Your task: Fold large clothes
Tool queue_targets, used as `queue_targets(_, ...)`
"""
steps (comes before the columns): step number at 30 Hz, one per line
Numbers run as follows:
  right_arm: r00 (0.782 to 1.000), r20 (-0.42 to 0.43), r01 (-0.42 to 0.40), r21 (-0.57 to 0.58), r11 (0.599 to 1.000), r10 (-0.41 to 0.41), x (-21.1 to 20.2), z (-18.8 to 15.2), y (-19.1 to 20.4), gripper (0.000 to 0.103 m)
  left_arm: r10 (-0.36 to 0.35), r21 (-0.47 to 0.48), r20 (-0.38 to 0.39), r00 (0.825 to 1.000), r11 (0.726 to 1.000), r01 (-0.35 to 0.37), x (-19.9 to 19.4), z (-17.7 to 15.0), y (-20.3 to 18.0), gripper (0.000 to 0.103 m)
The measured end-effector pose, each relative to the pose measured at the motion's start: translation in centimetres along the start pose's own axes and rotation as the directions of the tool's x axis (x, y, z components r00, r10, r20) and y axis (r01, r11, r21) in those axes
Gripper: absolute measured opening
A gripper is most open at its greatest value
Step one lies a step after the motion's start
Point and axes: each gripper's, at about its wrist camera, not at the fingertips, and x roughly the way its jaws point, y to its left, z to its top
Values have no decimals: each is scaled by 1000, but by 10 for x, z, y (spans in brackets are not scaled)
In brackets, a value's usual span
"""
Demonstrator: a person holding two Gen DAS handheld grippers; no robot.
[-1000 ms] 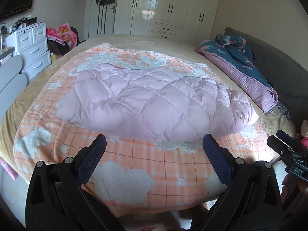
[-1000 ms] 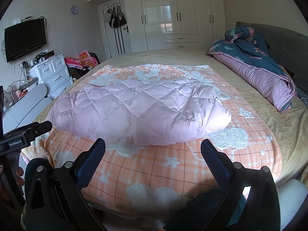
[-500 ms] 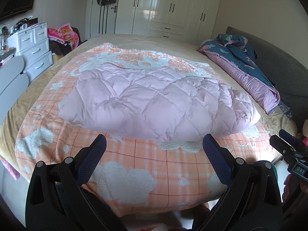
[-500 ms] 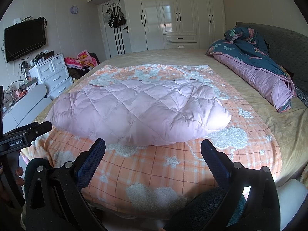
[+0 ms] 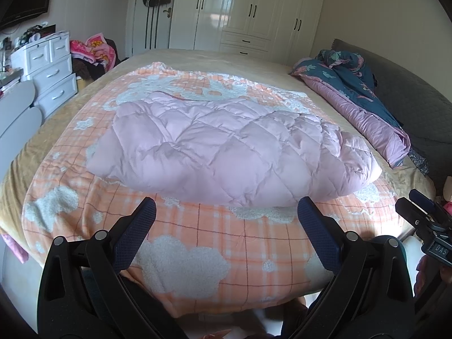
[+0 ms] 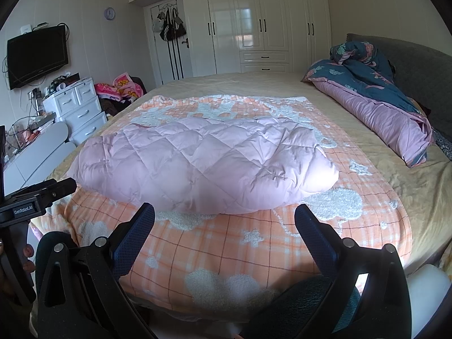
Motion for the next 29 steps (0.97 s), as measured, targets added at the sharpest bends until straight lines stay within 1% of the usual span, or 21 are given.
queue_targets(6,1000,-4,15,-6,1000,-15,-3,2,-1,99,18,11,-14,1000,1000,-18,1,0,3,94)
queue_targets(10,998,8,57,-2,998,-57,-7,0,-6,99,25,-6,-28,999,1000,-26,4,0,11,94)
queue_targets(13,992,41,116,36,993,-118,-17,-1,-22,99,47,-39,-48,998,998,-49,7,-1,24,94)
queue_targets(15,982,61,175,83,981,-180,-26,-4,-43,99,76,-61,-56,996,995,-80,10,-1,37,94)
queue_targets(16,974,66,207,110,972,-215,-31,-6,-55,99,101,-74,-57,993,992,-105,12,-2,48,94)
queue_targets(18,948,61,297,175,939,-311,-40,-13,-89,99,134,-112,-60,989,984,-140,14,0,67,94)
queue_targets(19,933,50,340,207,917,-357,-44,-18,-107,99,152,-153,-64,986,975,-160,17,3,84,94)
queue_targets(21,880,-8,458,284,842,-475,-51,-32,-161,99,212,-219,-63,975,950,-221,21,10,117,94)
queue_targets(22,846,-58,517,331,789,-530,-54,-42,-192,99,262,-255,-69,963,928,-271,25,16,141,94)
queue_targets(23,818,-93,558,367,745,-567,-56,-53,-219,99,306,-291,-76,949,903,-315,28,23,166,94)
queue_targets(24,773,-147,618,391,682,-617,-58,-65,-250,99,336,-314,-78,939,885,-343,30,28,183,94)
queue_targets(25,717,-234,685,413,600,-657,-60,-81,-286,99,379,-346,-82,922,856,-383,35,35,210,94)
queue_targets(26,689,-281,711,444,546,-668,-63,-95,-311,99,429,-368,-94,898,824,-432,41,42,236,94)
queue_targets(27,646,-336,744,478,467,-685,-68,-113,-346,99,463,-383,-106,880,798,-466,45,47,254,94)
queue_targets(28,602,-380,777,482,405,-703,-70,-126,-367,99,497,-406,-122,859,765,-500,53,54,282,94)
queue_targets(29,565,-428,800,491,344,-705,-73,-141,-392,99,524,-421,-135,841,738,-527,60,59,305,94)
